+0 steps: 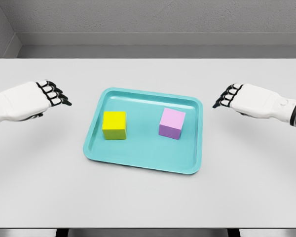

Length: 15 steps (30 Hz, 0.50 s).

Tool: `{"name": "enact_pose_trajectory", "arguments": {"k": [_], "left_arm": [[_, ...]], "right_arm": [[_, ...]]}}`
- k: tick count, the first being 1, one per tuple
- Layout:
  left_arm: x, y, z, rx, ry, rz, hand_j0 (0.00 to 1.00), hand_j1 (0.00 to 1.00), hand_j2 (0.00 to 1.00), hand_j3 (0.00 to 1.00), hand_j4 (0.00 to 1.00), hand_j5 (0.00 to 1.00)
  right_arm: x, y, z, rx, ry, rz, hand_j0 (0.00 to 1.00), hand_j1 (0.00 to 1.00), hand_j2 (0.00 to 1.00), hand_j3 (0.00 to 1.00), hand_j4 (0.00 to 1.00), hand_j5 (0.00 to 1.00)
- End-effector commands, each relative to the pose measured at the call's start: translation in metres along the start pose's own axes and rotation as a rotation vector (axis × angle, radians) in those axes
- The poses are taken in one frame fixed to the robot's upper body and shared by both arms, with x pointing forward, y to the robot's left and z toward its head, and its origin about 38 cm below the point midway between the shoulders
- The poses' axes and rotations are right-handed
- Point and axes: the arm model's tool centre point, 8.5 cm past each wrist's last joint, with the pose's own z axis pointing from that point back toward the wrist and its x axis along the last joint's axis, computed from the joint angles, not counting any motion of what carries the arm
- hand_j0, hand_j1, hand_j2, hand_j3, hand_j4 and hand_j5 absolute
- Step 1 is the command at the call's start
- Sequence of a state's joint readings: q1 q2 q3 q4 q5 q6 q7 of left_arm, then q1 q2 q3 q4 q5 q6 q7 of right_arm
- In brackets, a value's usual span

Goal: Push two cubes

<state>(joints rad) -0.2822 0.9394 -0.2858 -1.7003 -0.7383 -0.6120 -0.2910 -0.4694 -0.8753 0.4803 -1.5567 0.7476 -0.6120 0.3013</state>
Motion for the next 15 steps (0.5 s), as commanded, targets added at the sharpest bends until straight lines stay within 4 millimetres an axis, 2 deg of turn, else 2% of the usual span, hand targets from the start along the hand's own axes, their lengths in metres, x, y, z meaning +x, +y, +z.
{"name": "enact_pose_trajectory", "arguments": {"k": [1,7,9,10,13,15], "left_arm": [[0.013,-0.013,-0.013,-0.034,-0.035,0.017,0.76,0.76,0.76,0.76,0.76,0.76],[0.022,-0.014,-0.023,-0.059,-0.074,0.010,0.76,0.76,0.76,0.76,0.76,0.76],[0.025,-0.014,-0.027,-0.053,-0.083,0.013,0.76,0.76,0.76,0.76,0.76,0.76],[0.027,-0.013,-0.033,-0.048,-0.088,0.021,0.77,0.77,0.77,0.77,0.77,0.77],[0.032,-0.013,-0.040,-0.055,-0.107,0.020,0.76,0.76,0.76,0.76,0.76,0.76],[0.033,-0.013,-0.041,-0.055,-0.110,0.022,0.76,0.76,0.76,0.76,0.76,0.76]], "right_arm": [[-0.002,0.012,-0.008,0.046,0.008,-0.027,0.78,0.78,0.78,0.78,0.78,0.78],[-0.007,0.000,-0.012,0.047,0.006,-0.018,0.79,0.79,0.79,0.79,0.79,0.79],[0.003,0.001,-0.024,0.073,-0.040,-0.005,0.79,0.79,0.79,0.79,0.79,0.79],[0.014,-0.002,-0.030,0.064,-0.076,-0.003,0.79,0.79,0.79,0.79,0.79,0.79],[0.030,0.002,-0.037,0.077,-0.124,0.006,0.79,0.79,0.79,0.79,0.79,0.79],[0.032,0.005,-0.038,0.087,-0.133,0.005,0.79,0.79,0.79,0.79,0.79,0.79]]}}
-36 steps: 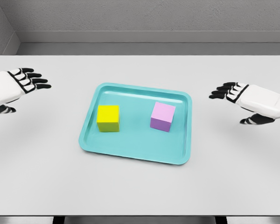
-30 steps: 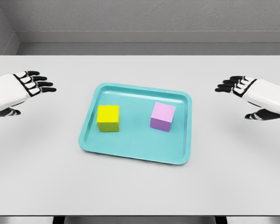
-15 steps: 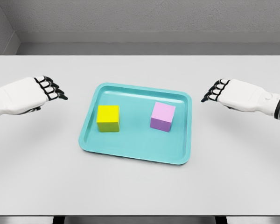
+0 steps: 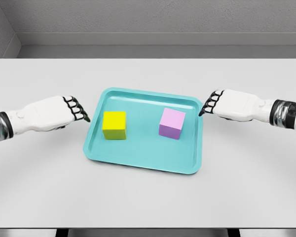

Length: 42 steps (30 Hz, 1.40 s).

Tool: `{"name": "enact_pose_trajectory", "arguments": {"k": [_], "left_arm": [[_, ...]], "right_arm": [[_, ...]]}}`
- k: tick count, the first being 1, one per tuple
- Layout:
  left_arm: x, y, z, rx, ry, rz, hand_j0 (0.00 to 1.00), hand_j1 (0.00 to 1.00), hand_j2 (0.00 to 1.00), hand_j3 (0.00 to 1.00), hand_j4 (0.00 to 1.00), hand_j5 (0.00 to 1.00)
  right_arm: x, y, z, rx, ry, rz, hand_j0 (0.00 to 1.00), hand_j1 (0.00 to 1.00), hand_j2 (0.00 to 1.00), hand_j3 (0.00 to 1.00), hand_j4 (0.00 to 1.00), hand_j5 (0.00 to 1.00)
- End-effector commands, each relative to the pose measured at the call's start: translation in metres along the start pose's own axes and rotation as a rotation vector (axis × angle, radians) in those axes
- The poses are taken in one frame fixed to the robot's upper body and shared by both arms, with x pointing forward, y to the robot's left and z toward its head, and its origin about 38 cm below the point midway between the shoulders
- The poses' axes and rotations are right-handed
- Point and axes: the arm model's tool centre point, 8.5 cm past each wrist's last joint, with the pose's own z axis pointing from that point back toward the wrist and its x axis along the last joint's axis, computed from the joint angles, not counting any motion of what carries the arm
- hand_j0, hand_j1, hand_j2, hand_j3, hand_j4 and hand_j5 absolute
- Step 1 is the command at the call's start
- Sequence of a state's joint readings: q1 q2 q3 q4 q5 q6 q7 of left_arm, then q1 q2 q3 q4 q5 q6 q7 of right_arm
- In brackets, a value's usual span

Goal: Push two cubes

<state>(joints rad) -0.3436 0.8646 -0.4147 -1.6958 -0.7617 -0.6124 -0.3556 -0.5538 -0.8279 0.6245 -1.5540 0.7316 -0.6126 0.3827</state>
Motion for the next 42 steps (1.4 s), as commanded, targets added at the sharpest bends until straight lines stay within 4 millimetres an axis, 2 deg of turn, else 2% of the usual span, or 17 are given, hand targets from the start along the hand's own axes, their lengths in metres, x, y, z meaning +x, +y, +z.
{"name": "enact_pose_trajectory", "arguments": {"k": [1,7,13,15,18,20,23,30,37,42], "left_arm": [[0.004,-0.001,-0.005,0.004,-0.012,0.011,0.76,0.76,0.76,0.76,0.76,0.76],[0.007,-0.002,-0.010,-0.005,-0.025,0.016,0.77,0.77,0.77,0.77,0.77,0.77],[0.010,-0.002,-0.013,0.001,-0.031,0.019,0.77,0.77,0.77,0.77,0.77,0.77],[0.010,-0.002,-0.014,-0.008,-0.031,0.020,0.77,0.77,0.77,0.77,0.77,0.77],[0.012,-0.002,-0.017,-0.004,-0.036,0.025,0.77,0.77,0.77,0.77,0.77,0.77],[0.013,-0.002,-0.019,-0.002,-0.039,0.029,0.77,0.77,0.77,0.77,0.77,0.77],[0.013,0.001,-0.023,0.005,-0.041,0.028,0.77,0.77,0.77,0.77,0.77,0.77],[0.018,0.002,-0.030,0.006,-0.053,0.037,0.77,0.77,0.77,0.77,0.77,0.77],[0.022,0.004,-0.037,0.006,-0.064,0.042,0.77,0.77,0.77,0.77,0.77,0.77],[0.017,0.001,-0.037,-0.004,-0.053,0.051,0.77,0.77,0.77,0.77,0.77,0.77]], "right_arm": [[0.009,0.004,-0.005,0.012,-0.029,-0.004,0.79,0.79,0.79,0.79,0.79,0.79],[0.015,-0.011,-0.005,0.013,-0.048,0.042,0.79,0.79,0.79,0.79,0.79,0.79],[0.015,-0.011,-0.006,0.037,-0.050,0.049,0.79,0.79,0.79,0.79,0.79,0.79],[0.023,-0.002,-0.013,0.067,-0.078,0.040,0.79,0.79,0.79,0.79,0.79,0.79],[0.020,0.003,-0.014,0.084,-0.072,0.032,0.79,0.79,0.79,0.79,0.79,0.79],[0.025,0.010,-0.023,0.096,-0.090,0.018,0.79,0.79,0.79,0.79,0.79,0.79],[0.023,-0.002,-0.027,0.075,-0.089,0.034,0.79,0.79,0.79,0.79,0.79,0.79],[0.023,-0.012,-0.034,0.064,-0.102,0.053,0.79,0.79,0.79,0.79,0.79,0.79],[0.024,-0.005,-0.045,0.103,-0.112,0.041,0.79,0.79,0.79,0.79,0.79,0.79],[0.024,-0.007,-0.055,0.107,-0.123,0.040,0.79,0.79,0.79,0.79,0.79,0.79]]}}
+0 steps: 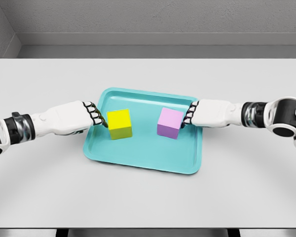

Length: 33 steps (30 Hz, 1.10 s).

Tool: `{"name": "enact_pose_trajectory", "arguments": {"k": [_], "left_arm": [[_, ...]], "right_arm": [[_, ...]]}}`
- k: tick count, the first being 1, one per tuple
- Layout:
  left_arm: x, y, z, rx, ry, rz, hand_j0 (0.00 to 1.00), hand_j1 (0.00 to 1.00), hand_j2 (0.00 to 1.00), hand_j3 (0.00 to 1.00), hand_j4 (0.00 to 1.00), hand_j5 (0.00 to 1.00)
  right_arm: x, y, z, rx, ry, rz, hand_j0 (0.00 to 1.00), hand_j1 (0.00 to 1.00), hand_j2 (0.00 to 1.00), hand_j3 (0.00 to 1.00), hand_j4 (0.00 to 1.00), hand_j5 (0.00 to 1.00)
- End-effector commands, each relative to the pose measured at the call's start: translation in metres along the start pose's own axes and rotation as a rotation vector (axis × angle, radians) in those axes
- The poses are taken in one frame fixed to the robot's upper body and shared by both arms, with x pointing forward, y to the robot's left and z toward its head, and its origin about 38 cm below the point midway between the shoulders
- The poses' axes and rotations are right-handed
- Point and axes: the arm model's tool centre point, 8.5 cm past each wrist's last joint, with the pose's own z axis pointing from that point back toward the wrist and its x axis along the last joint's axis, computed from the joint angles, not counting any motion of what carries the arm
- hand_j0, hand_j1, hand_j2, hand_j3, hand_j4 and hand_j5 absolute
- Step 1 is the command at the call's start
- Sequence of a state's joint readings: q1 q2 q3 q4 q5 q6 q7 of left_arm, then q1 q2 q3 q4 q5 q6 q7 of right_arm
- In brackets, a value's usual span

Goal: Push two cubes

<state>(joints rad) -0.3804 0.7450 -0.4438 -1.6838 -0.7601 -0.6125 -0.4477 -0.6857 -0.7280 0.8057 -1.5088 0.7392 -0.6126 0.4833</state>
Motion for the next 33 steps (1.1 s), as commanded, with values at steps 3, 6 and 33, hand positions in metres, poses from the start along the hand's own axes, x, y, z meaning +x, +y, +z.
{"name": "enact_pose_trajectory", "arguments": {"k": [3,6,33], "left_arm": [[-0.004,-0.001,0.001,-0.004,0.010,0.009,0.77,0.77,0.77,0.77,0.77,0.77],[-0.004,0.000,0.001,-0.002,0.008,0.006,0.77,0.77,0.77,0.77,0.77,0.77],[0.004,0.007,-0.013,0.025,-0.014,0.016,0.77,0.77,0.77,0.77,0.77,0.77]], "right_arm": [[0.002,0.001,-0.005,0.003,-0.009,-0.008,0.79,0.79,0.79,0.79,0.79,0.79],[-0.002,-0.007,-0.002,-0.005,-0.001,0.009,0.79,0.79,0.79,0.79,0.79,0.79],[0.003,-0.037,-0.025,0.070,-0.052,0.104,0.78,0.78,0.78,0.78,0.78,0.78]]}}
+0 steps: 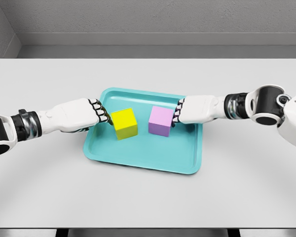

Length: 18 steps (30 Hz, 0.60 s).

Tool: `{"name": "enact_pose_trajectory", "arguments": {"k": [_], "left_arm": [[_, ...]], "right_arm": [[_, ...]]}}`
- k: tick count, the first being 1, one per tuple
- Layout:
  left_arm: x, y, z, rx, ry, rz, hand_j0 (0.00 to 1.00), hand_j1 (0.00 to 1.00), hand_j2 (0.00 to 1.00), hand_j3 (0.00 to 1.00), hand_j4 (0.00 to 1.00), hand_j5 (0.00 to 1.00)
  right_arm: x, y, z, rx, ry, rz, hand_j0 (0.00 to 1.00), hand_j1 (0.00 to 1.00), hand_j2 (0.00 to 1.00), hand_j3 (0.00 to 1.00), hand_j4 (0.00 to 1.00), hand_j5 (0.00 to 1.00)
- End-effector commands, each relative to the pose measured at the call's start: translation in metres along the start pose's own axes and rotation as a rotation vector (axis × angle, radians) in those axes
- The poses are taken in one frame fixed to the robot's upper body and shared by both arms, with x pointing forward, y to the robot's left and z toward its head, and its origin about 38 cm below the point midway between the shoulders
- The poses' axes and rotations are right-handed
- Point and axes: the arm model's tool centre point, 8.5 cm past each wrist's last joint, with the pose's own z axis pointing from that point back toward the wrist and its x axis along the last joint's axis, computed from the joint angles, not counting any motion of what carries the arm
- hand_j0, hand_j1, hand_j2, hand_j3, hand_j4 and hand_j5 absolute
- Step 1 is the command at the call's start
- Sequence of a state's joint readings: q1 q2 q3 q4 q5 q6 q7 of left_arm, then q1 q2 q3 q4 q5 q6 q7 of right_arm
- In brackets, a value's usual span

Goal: Push two cubes

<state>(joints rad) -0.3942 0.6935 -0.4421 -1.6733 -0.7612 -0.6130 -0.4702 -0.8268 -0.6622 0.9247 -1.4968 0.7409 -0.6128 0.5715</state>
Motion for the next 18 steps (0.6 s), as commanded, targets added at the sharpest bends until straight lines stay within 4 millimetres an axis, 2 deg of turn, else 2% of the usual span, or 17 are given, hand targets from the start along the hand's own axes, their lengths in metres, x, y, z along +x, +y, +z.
{"name": "enact_pose_trajectory", "arguments": {"k": [1,11,18], "left_arm": [[0.001,0.002,0.000,0.005,-0.002,0.001,0.77,0.77,0.77,0.77,0.77,0.77],[0.007,0.005,-0.010,0.021,-0.019,0.011,0.77,0.77,0.77,0.77,0.77,0.77],[0.006,0.004,-0.014,0.016,-0.019,0.022,0.77,0.77,0.77,0.77,0.77,0.77]], "right_arm": [[0.001,-0.001,-0.001,-0.001,-0.002,-0.002,0.78,0.78,0.78,0.78,0.78,0.78],[0.001,-0.015,-0.007,-0.019,-0.013,0.023,0.78,0.78,0.78,0.78,0.78,0.78],[-0.003,-0.013,-0.018,0.004,-0.016,0.011,0.78,0.78,0.78,0.78,0.78,0.78]]}}
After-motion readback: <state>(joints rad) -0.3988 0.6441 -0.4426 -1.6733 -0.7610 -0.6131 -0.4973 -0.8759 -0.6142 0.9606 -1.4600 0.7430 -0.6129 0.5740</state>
